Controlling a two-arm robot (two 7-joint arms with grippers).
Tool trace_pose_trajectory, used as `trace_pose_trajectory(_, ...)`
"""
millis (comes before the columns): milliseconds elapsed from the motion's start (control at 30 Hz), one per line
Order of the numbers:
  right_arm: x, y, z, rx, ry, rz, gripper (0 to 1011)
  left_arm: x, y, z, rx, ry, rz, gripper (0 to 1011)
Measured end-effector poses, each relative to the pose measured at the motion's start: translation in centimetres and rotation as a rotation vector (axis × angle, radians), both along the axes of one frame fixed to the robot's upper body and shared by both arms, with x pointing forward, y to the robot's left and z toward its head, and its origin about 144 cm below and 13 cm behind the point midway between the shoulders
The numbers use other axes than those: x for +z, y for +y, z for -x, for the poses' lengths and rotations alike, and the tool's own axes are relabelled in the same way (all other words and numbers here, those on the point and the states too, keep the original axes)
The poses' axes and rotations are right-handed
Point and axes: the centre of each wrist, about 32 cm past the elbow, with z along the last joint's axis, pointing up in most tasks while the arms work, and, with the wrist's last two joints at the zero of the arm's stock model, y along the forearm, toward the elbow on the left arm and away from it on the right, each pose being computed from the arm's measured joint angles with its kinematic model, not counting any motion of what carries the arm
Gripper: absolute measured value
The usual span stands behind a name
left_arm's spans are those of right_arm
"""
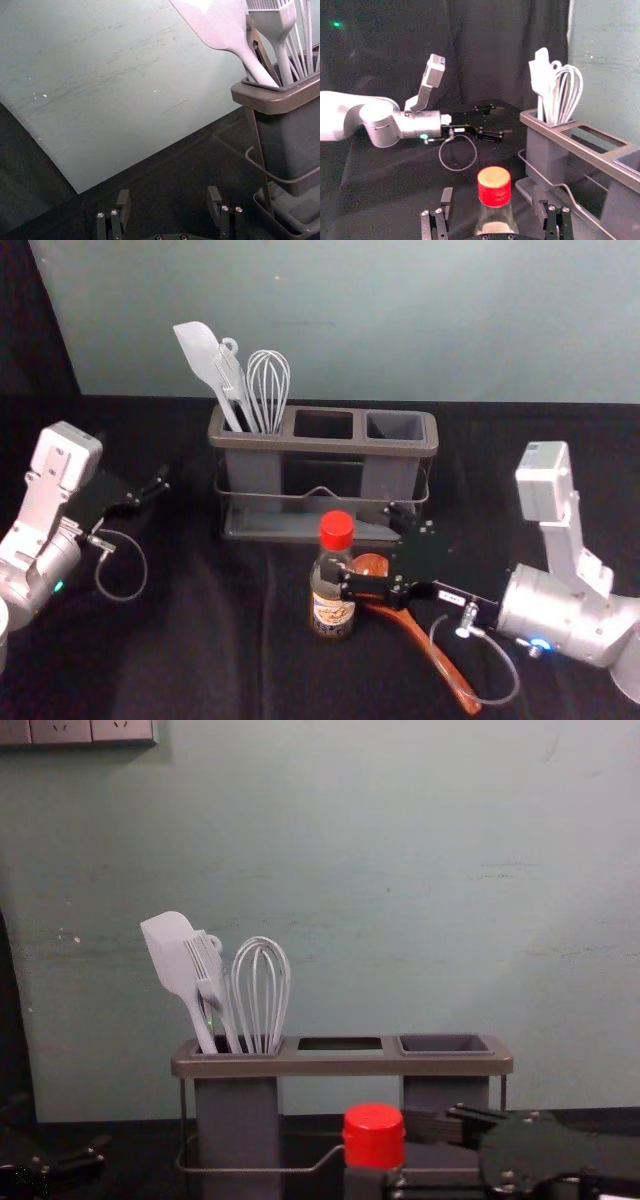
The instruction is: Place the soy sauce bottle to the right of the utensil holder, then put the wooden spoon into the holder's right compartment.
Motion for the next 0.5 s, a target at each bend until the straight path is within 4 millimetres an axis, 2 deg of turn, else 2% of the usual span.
trace_pose_trajectory(500,-0.3,2.1,-1.6,0.015,-0.001,-0.019,1002,0.0,0.0,0.0,0.000,0.000,0.000,1005)
